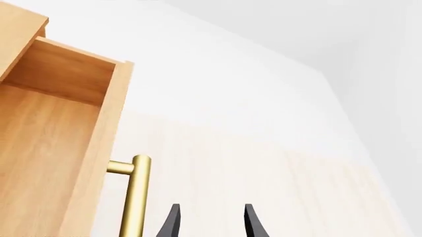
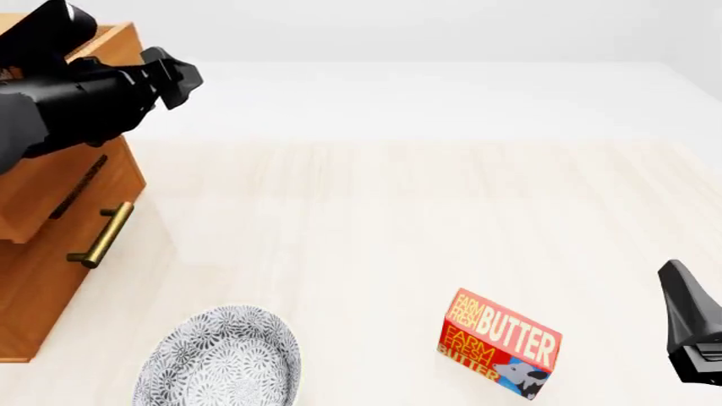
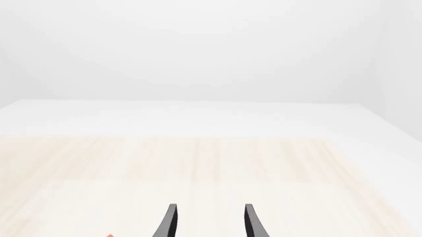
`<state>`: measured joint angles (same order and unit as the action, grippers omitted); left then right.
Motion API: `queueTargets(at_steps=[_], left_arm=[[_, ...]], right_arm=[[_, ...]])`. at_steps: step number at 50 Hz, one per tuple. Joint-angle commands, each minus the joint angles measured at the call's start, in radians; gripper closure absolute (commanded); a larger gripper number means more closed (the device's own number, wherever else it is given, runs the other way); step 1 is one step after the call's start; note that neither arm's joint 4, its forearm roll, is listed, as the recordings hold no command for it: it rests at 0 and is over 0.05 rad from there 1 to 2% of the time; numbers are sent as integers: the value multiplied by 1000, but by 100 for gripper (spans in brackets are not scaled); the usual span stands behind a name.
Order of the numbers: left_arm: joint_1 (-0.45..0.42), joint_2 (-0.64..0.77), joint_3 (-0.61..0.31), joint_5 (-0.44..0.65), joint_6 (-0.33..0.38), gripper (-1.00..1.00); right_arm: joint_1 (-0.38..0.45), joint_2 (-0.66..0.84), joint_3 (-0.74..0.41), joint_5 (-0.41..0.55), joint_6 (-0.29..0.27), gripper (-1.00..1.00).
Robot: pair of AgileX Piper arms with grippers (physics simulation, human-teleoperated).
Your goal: Put the chocolate pudding in the top drawer of the cabinet and close it.
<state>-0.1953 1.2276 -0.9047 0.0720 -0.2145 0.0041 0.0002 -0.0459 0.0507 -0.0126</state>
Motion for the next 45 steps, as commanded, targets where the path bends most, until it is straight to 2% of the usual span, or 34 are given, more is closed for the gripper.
queueTargets(at_steps=[1, 45], left_arm=[[29, 184, -2, -15, 5, -100], [132, 209, 21, -51, 41, -100]], right_arm=[[0, 0, 0, 0, 0, -100], [0, 0, 0, 0, 0, -100]])
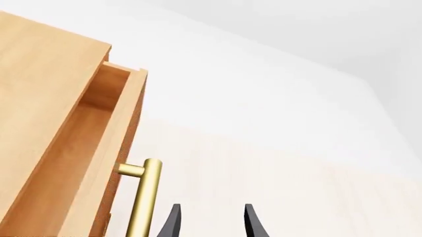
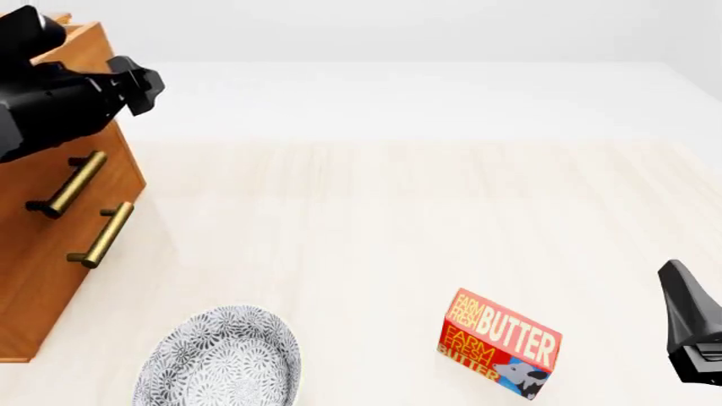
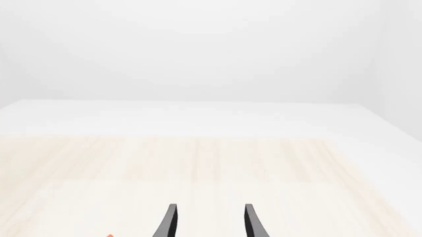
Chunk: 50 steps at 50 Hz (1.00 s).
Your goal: Put the chocolate pudding in the top drawer of the cabinet and close it.
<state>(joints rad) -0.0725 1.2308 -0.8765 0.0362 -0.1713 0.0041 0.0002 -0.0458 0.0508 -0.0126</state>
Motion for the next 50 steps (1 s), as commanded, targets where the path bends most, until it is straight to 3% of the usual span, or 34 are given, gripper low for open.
queueTargets(at_steps=[1, 50], left_arm=[[10, 206, -8, -16, -2, -100], [171, 183, 11, -29, 43, -100]], right_arm=[[0, 0, 0, 0, 0, -100], [0, 0, 0, 0, 0, -100]])
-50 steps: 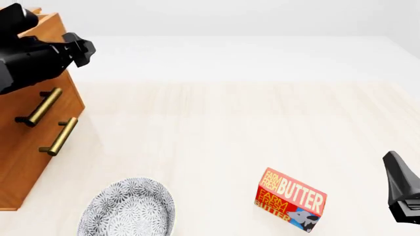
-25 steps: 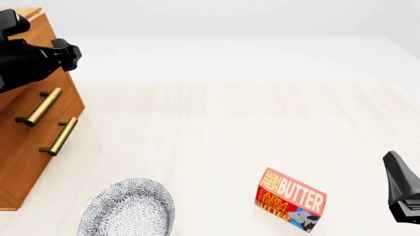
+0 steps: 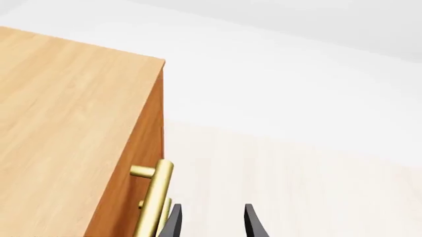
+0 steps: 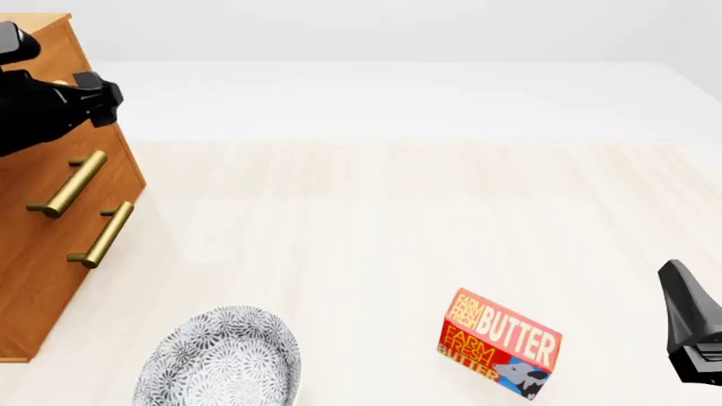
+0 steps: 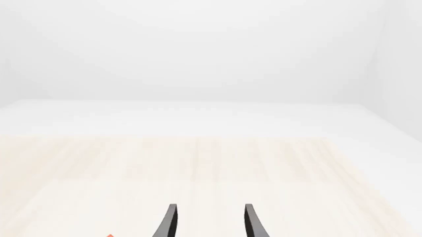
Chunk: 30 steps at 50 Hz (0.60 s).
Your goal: Put the chocolate pudding in the top drawer of the cabinet and close it.
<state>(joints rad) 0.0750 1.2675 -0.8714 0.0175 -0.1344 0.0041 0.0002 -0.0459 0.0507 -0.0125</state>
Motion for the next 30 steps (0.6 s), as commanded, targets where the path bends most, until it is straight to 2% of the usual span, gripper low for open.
queueTargets(at_steps=[1, 10, 30], left_arm=[[25, 146, 7, -11, 7, -100], [63, 126, 22, -15, 17, -100], [50, 19, 34, 47, 35, -100]], right_arm=[[0, 0, 0, 0, 0, -100], [0, 0, 0, 0, 0, -100], [0, 0, 0, 0, 0, -100]])
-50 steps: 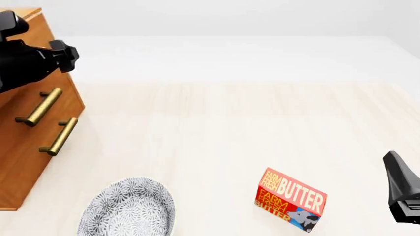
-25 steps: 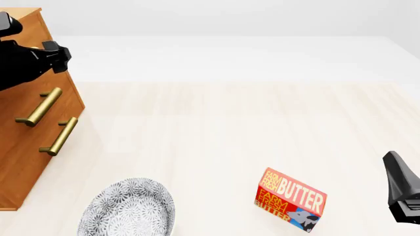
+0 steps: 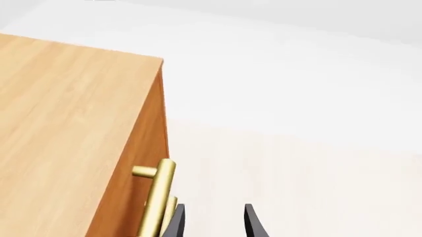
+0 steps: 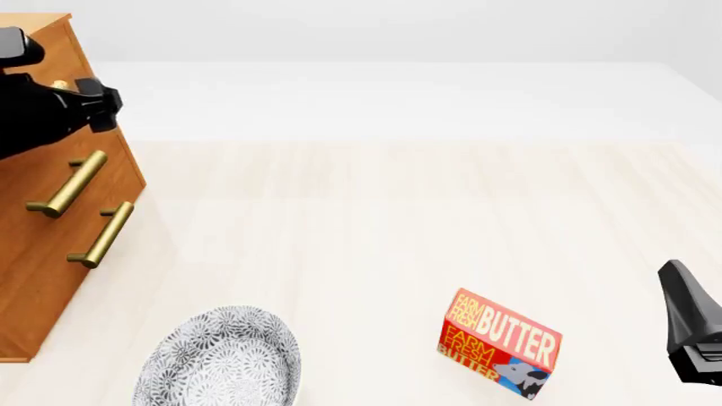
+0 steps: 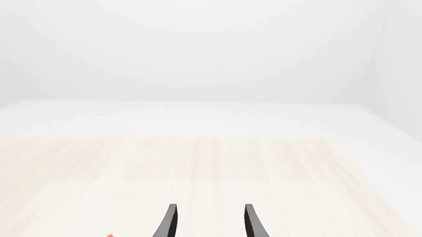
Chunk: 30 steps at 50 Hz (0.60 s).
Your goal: Put the chocolate pudding in the top drawer of the cabinet and close it.
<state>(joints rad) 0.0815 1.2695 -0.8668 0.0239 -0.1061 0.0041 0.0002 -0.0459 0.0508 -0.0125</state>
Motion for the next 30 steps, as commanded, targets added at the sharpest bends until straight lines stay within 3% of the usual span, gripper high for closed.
queueTargets(at_steps=[1, 30], left_arm=[[44, 9, 31, 45, 9, -100], [7, -137, 33, 138, 32, -100]], right_arm=[[0, 0, 0, 0, 0, -100], [0, 0, 0, 0, 0, -100]])
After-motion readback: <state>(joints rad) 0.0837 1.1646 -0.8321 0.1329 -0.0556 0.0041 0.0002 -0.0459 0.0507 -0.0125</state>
